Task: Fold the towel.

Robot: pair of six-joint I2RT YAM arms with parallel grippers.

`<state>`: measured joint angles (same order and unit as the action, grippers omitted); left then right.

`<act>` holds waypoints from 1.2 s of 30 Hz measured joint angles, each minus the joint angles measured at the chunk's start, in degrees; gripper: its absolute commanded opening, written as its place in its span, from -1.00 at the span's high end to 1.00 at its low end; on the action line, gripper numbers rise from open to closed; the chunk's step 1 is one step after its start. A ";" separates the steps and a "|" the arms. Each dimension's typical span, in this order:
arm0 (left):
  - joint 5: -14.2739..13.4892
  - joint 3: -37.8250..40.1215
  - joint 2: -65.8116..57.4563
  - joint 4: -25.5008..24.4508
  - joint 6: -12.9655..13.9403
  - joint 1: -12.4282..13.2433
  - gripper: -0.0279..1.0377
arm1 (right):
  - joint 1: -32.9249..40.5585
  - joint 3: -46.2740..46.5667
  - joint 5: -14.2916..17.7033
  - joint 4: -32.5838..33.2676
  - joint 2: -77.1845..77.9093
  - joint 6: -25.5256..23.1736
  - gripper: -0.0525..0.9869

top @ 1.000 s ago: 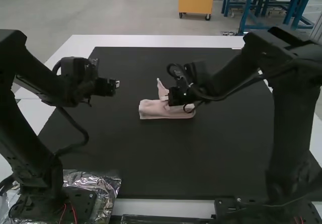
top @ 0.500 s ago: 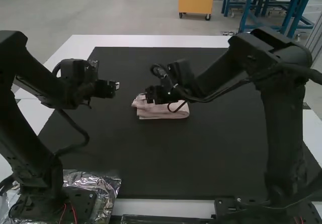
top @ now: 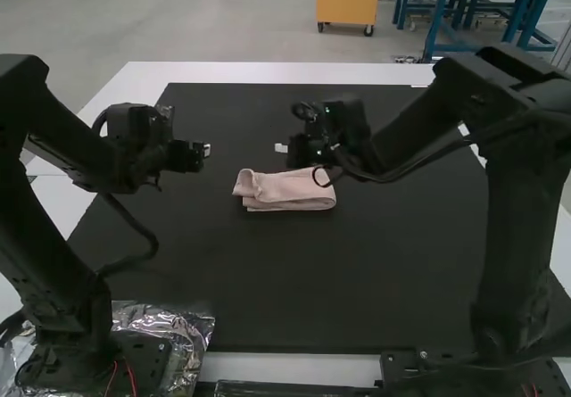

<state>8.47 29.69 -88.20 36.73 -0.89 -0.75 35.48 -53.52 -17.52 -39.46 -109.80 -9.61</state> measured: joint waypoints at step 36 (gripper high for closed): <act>-2.27 0.68 11.72 -5.66 0.00 -0.02 -0.87 | -1.46 -0.04 -0.63 -5.40 -9.57 -1.55 0.03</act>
<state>6.20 30.37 -76.49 31.07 -0.89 -0.78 34.02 -53.56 -18.15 -44.86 -119.37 -11.16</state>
